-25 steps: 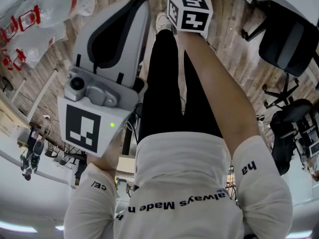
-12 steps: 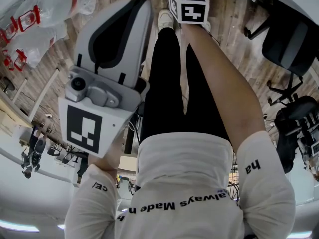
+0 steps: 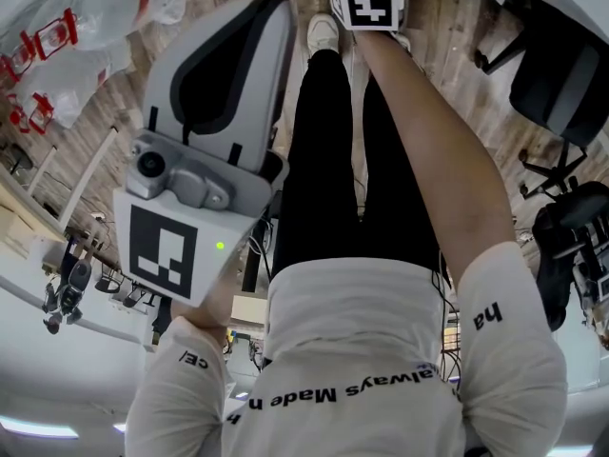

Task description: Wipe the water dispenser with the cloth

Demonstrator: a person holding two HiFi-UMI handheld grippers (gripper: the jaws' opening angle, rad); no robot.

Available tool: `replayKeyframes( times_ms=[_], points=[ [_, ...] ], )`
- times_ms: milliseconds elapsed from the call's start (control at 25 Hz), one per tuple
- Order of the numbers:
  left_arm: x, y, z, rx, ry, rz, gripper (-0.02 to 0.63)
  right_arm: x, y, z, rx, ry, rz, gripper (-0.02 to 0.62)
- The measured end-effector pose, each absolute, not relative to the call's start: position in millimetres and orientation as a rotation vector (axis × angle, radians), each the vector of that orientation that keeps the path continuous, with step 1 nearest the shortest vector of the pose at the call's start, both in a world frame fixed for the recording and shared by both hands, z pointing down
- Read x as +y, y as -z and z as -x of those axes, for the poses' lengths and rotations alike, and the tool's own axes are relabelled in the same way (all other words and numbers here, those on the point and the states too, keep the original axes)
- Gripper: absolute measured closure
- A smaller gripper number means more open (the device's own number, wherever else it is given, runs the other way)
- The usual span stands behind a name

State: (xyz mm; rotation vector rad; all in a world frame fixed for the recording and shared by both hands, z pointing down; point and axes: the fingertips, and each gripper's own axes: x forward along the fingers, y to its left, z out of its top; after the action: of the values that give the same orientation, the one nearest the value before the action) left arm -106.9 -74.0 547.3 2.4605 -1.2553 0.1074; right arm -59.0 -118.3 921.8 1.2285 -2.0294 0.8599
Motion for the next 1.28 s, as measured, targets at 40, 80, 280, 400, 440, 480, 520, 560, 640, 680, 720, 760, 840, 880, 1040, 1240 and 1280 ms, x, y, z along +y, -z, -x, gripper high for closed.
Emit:
replayKeyframes(
  times_ms=[40,80,280,400,440,480,520,560,640,680,720,760,840,880,1040,1240,1280],
  points=[
    [-73,-548,106,-1.253,-0.110,-2.460,0.588,-118,-925,58,-2.025,-0.855,-1.223,0.535],
    [-73,-549,105,-1.250,-0.112,-2.459,0.588,-118,-927,58,-2.020,-0.851,-1.217,0.535],
    [-69,-554,103,-1.242,-0.119,-2.451,0.588,-119,-926,57,-2.000,-0.806,-1.175,0.535],
    [-67,-557,100,-1.239,-0.123,-2.446,0.588,-118,-930,55,-2.006,-0.747,-1.140,0.535],
    [-67,-558,98,-1.237,-0.124,-2.445,0.588,-118,-931,54,-2.011,-0.725,-1.127,0.535],
    [-66,-558,95,-1.236,-0.124,-2.447,0.588,-118,-932,52,-2.016,-0.702,-1.114,0.537],
    [-66,-557,93,-1.234,-0.125,-2.450,0.588,-118,-932,52,-2.022,-0.680,-1.103,0.537],
    [-66,-556,91,-1.232,-0.125,-2.453,0.588,-118,-932,51,-2.027,-0.657,-1.093,0.537],
    [-65,-556,89,-1.229,-0.128,-2.455,0.588,-118,-932,51,-2.033,-0.621,-1.074,0.537],
    [-65,-556,88,-1.228,-0.130,-2.455,0.588,-118,-932,52,-2.035,-0.603,-1.062,0.537],
    [-65,-557,87,-1.226,-0.133,-2.455,0.588,-118,-932,52,-2.036,-0.582,-1.048,0.537],
    [-65,-557,86,-1.224,-0.135,-2.456,0.588,-117,-932,53,-2.037,-0.558,-1.033,0.537],
    [-65,-558,84,-1.222,-0.136,-2.459,0.588,-117,-933,54,-2.040,-0.514,-1.002,0.537],
    [-66,-558,82,-1.221,-0.135,-2.460,0.588,-116,-934,54,-2.040,-0.492,-0.985,0.537],
    [-67,-558,80,-1.216,-0.132,-2.462,0.588,-114,-935,53,-2.031,-0.430,-0.932,0.537],
    [-66,-558,73,-1.211,-0.130,-2.469,0.588,-104,-942,44,-2.028,-0.378,-0.892,0.537],
    [-66,-558,72,-1.211,-0.130,-2.470,0.588,-102,-944,42,-2.029,-0.371,-0.885,0.537]
  ],
)
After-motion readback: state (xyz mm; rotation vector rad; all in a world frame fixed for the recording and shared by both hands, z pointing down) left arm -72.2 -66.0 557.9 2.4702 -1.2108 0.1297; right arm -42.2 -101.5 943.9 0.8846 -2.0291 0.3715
